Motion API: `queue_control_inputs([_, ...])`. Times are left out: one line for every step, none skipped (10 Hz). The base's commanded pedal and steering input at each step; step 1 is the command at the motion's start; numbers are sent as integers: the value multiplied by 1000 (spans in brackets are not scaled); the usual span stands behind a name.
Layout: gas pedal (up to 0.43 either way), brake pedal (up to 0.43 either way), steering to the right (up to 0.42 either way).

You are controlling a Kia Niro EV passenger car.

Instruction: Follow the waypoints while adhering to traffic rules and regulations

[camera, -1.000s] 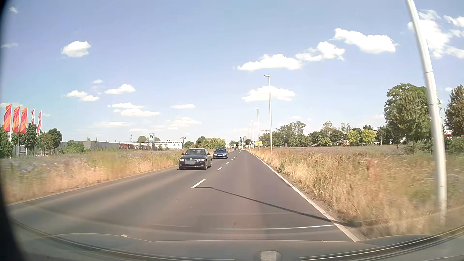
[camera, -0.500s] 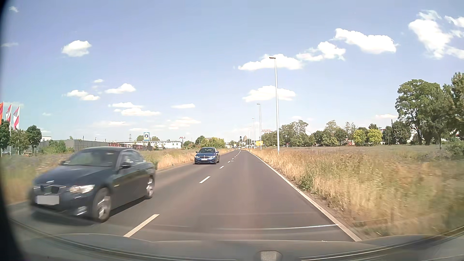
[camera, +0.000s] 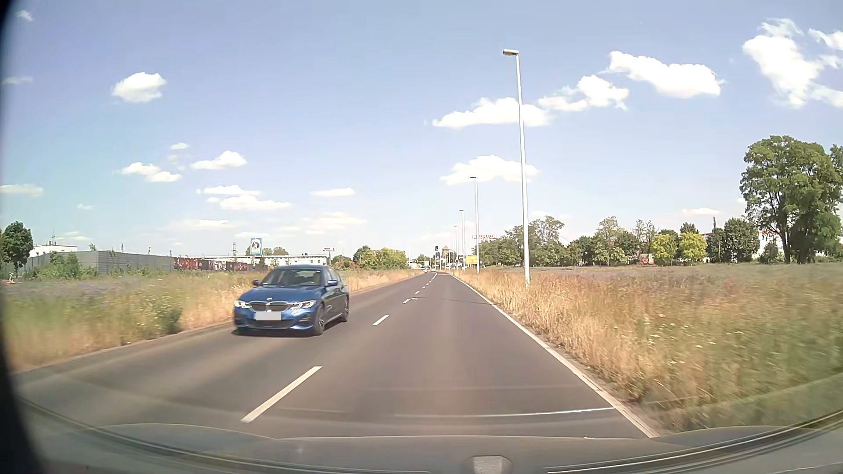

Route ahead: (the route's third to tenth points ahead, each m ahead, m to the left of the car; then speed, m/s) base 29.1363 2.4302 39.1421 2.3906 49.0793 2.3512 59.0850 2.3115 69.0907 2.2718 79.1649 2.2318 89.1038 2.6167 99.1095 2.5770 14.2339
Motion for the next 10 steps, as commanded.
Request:
queue_control_inputs([0,30,0])
queue_control_inputs([0,30,0])
queue_control_inputs([0,30,0])
queue_control_inputs([0,30,0])
queue_control_inputs([0,30,0])
queue_control_inputs([0,30,0])
queue_control_inputs([0,30,0])
queue_control_inputs([0,30,0])
queue_control_inputs([0,30,0])
queue_control_inputs([0,30,0])
